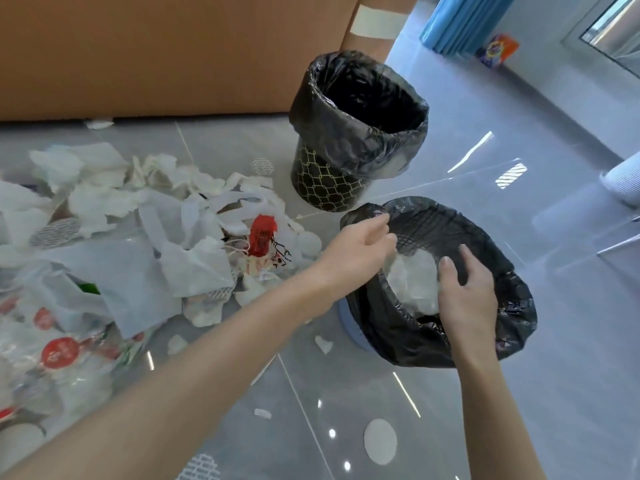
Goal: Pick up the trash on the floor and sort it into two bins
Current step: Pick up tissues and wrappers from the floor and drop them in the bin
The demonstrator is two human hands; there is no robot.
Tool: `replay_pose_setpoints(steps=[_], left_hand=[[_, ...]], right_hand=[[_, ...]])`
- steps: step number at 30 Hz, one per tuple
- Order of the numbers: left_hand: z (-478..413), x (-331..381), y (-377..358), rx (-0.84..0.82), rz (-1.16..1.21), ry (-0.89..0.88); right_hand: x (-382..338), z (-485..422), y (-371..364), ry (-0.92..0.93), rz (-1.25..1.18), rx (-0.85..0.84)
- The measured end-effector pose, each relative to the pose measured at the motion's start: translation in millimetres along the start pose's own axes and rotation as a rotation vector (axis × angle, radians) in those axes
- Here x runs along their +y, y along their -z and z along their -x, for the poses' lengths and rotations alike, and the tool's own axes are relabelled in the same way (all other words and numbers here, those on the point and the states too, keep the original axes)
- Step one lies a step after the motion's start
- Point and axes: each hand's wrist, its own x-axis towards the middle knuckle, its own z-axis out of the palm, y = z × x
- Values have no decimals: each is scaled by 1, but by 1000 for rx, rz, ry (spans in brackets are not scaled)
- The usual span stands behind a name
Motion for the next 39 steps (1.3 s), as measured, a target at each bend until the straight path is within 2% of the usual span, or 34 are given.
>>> replay_pose_setpoints(steps=[3, 8, 12, 15, 20, 27, 29, 33, 36, 39], left_hand=[[9, -1, 15, 144, -20, -97], [23, -21, 42, 296, 16, -57], [34, -38, 60, 350, 71, -9], [48, -58, 80, 438, 22, 12], [88, -114, 122, 656, -126, 76], [146, -176, 139, 772, -272, 154], [155, -185, 138, 760, -297, 153], [168, -197, 139, 790, -407, 166], [177, -204, 146, 894, -554, 189], [193, -207, 154, 996, -714, 297]], right_hand=[[-8, 9, -9, 76, 7, -48], [-20, 16, -23, 184, 42, -219], [-30, 32, -35, 326, 44, -182], [-37, 51, -51, 427, 2, -202], [-31, 76, -99, 395, 15, -448], [26, 108, -175, 359, 438, -828], [37, 117, -187, 328, 528, -864], [43, 127, -199, 361, 637, -828], [46, 128, -203, 346, 562, -863], [47, 129, -200, 309, 440, -912]])
